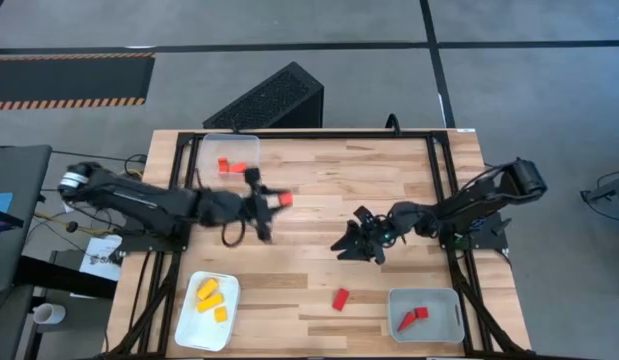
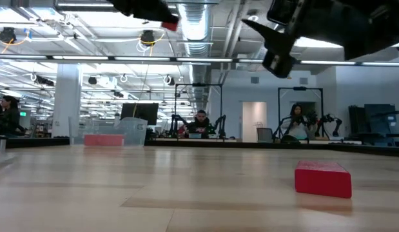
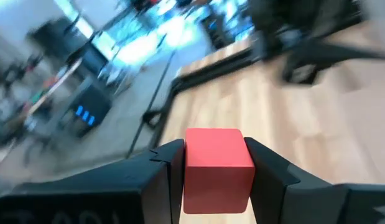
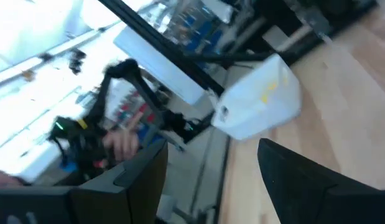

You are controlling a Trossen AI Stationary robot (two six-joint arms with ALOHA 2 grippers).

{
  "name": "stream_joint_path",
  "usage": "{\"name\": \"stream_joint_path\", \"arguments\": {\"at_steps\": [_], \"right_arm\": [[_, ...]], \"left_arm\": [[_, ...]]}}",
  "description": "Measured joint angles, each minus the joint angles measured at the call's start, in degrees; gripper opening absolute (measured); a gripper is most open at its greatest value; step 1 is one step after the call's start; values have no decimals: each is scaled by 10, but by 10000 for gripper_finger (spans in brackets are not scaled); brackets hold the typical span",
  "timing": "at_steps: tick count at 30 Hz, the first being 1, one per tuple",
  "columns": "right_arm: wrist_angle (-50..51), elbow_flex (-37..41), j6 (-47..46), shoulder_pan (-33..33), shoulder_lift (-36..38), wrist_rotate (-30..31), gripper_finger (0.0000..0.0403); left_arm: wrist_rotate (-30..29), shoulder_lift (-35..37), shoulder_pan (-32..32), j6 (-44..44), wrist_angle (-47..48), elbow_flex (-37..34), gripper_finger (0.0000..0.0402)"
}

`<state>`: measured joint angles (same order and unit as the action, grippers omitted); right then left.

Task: Sort & place blocks by color
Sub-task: Put the orange block into the transparent bin

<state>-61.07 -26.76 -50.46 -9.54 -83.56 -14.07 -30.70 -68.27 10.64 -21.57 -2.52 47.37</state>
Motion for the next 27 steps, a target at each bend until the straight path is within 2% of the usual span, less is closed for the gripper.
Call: {"name": "stream_joint_path", "arguments": {"at_steps": [4,9,14,17,20,23,27], "right_arm": [[63,0,17,-27,17,56,272],[85,0,31,-44,19,89,272],[96,0,38,-43,19,105,272],[97,0,38,-43,19,105,272],[101,0,39,-43,19,103,272],[103,0,39,-43,19,103,272],[116,0,40,-43,18,110,272]], "left_arm": [[40,83,-93,69,133,0,102],[139,155,-261,139,181,-39,108],[191,150,-443,195,198,-86,107],[273,118,-530,214,200,-101,103],[368,94,-573,205,182,-108,103],[464,85,-579,186,133,-121,103],[680,96,-559,150,26,-140,103]]}}
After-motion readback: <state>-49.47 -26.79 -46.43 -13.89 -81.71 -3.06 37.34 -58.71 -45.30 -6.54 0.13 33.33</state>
